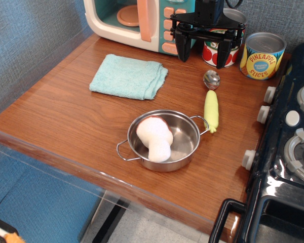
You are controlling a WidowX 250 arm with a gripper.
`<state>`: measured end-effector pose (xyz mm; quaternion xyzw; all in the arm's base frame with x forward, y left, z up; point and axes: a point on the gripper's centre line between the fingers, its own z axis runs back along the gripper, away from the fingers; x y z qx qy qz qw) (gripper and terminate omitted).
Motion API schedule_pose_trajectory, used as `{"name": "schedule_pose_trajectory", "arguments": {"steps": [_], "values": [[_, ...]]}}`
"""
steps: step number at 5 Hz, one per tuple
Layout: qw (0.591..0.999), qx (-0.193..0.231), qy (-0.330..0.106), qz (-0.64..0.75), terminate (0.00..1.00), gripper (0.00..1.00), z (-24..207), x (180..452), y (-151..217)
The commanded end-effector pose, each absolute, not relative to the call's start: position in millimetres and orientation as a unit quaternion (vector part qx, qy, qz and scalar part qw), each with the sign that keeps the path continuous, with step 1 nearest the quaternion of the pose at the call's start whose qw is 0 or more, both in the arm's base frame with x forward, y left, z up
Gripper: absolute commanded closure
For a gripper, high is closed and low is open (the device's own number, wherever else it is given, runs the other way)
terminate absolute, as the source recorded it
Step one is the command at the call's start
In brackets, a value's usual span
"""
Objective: Move spoon to above silver pot.
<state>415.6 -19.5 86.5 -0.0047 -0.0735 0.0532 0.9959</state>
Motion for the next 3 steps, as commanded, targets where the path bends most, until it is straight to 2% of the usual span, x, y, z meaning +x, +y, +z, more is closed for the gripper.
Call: {"name": "schedule_pose_trajectory", "arguments": {"steps": [1, 2, 3], "values": [[0.992, -0.007, -0.112, 0.052, 0.0, 0.0, 115.0, 410.6, -18.7], [0.992, -0.007, -0.112, 0.052, 0.0, 0.0, 115.0, 410.6, -18.7], [0.992, -0.007, -0.112, 0.052, 1.0, 0.0, 115.0, 410.6, -18.7]]}}
